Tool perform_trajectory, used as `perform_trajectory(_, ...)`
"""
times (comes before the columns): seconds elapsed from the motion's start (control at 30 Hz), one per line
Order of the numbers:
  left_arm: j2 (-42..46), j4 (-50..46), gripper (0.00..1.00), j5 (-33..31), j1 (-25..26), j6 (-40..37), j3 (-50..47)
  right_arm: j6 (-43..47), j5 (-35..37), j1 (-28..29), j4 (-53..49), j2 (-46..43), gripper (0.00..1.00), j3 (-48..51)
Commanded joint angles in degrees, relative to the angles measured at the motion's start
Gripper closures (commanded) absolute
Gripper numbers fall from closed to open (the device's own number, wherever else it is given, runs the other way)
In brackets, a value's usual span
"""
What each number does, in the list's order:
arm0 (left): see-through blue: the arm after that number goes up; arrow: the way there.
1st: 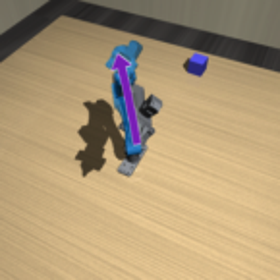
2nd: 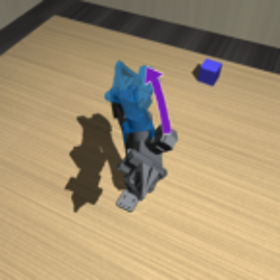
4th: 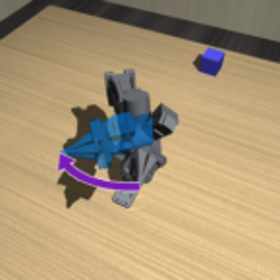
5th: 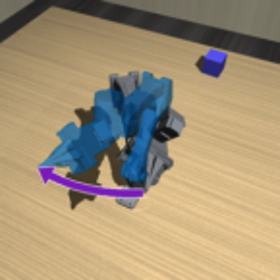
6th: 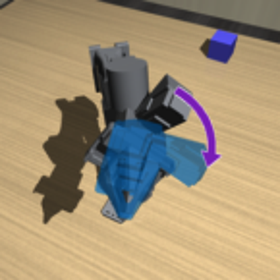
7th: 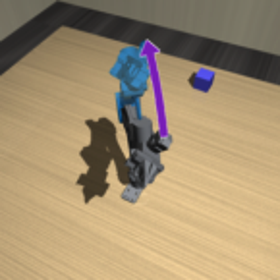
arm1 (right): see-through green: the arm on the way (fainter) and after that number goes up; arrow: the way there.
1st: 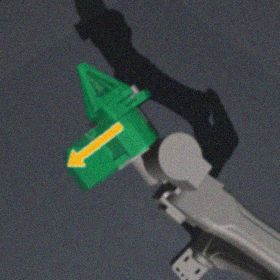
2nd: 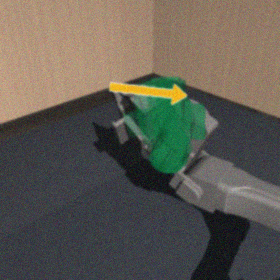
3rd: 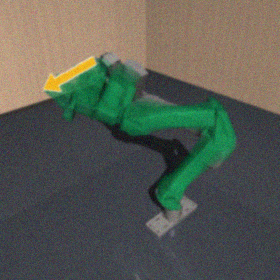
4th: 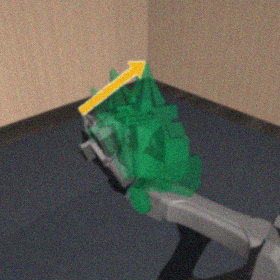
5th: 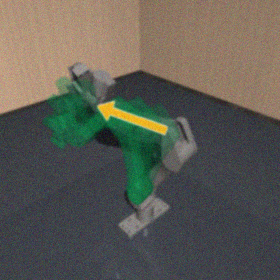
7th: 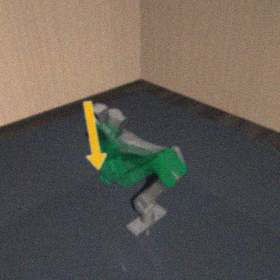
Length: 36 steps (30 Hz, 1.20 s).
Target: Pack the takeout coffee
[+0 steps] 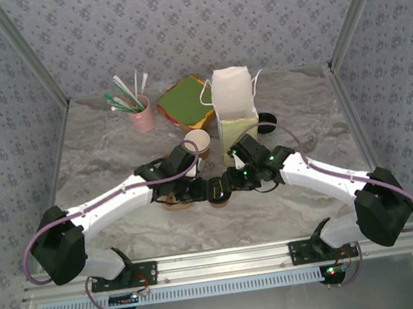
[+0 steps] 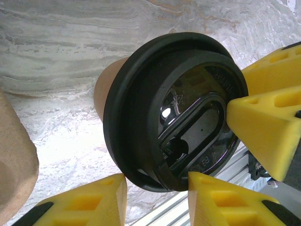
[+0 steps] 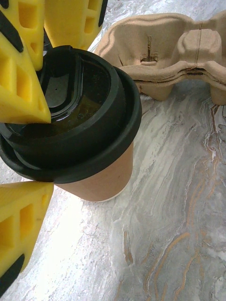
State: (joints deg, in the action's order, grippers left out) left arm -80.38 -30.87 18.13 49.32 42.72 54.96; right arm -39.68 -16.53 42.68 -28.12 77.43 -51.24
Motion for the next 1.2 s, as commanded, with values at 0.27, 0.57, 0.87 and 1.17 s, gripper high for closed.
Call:
perform_trajectory(0.27,-0.1,-3.7,0.57,-1.1,0.4,-0.5,6.8,-0.7,1.5,-0.9,-3.9,-1.1,0.59,-1.4)
perform_trajectory(0.57,2.5,-5.3,0.53,-1.5,-1.1,-0.8,8.4,0.0,2.6,-1.1,-6.1,-3.5,0.41,-5.4)
perform_trajectory(0.87,5.9,-10.6,0.27,-5.6,-5.9,-3.1,10.0,0.6,5.0,-1.3,-10.9,-5.9,0.16,-9.3)
perform_trajectory(1.17,10.1,-16.6,0.00,-10.6,-13.9,-7.2,6.6,0.0,9.1,-0.9,-12.6,-9.0,0.00,-11.6)
